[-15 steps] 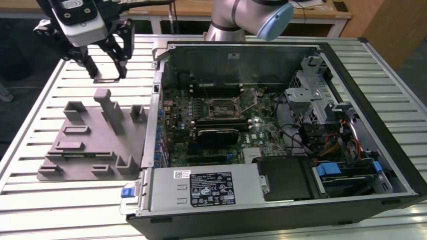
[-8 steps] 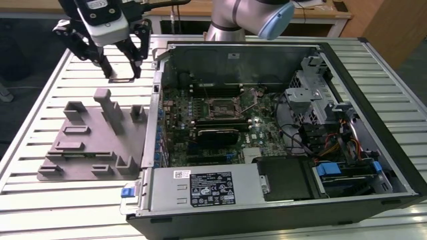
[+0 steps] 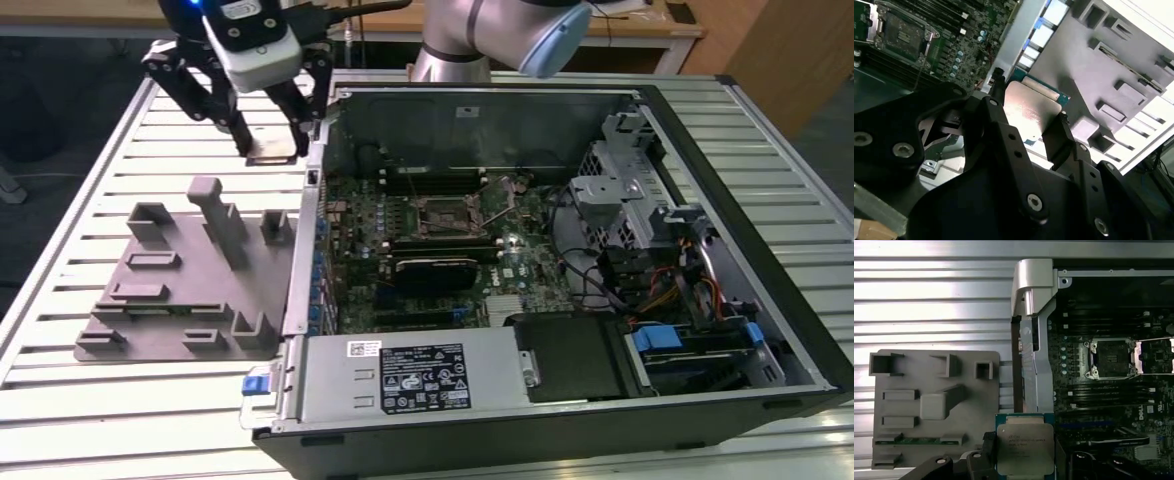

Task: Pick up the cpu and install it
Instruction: 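Pick up the cpu and move it towards the insertion slot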

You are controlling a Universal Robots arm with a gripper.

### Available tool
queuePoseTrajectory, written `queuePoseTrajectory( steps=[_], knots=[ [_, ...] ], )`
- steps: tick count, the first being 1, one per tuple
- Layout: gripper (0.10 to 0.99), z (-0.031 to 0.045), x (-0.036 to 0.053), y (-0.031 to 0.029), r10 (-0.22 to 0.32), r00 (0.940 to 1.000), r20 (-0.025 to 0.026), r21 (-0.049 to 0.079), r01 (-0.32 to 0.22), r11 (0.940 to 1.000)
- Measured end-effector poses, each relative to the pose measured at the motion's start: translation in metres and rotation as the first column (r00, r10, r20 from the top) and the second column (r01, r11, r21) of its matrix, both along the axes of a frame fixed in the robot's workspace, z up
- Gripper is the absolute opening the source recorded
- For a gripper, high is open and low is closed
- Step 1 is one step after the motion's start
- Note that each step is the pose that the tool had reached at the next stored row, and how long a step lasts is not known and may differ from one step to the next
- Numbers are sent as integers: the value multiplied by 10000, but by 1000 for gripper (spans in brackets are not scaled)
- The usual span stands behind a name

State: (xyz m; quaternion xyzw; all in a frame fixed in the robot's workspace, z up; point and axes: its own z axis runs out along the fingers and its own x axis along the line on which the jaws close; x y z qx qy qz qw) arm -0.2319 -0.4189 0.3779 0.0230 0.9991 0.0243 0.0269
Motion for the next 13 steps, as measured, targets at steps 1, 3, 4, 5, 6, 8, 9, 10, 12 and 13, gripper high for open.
queuePoseTrajectory(
  steps=[1,3,4,5,6,8,9,10,12,13],
  knots=[
    [545,0,28,0,0,10000,-1,0,0,10000],
    [545,-1,86,0,1,10000,-2,1,-1,10000],
    [545,-1,116,0,2,10000,-3,2,-2,10000],
    [545,-1,148,0,1,10000,-5,1,-1,10000],
    [545,-1,179,0,0,10000,-7,1,0,10000],
    [545,-1,240,0,1,10000,-9,1,-1,10000],
    [545,0,270,0,1,10000,-11,1,-1,10000],
    [545,0,300,0,2,10000,-13,0,-2,10000],
    [545,-1,364,0,0,10000,-16,1,0,10000],
    [545,-1,395,0,0,10000,-17,1,0,10000]
  ],
)
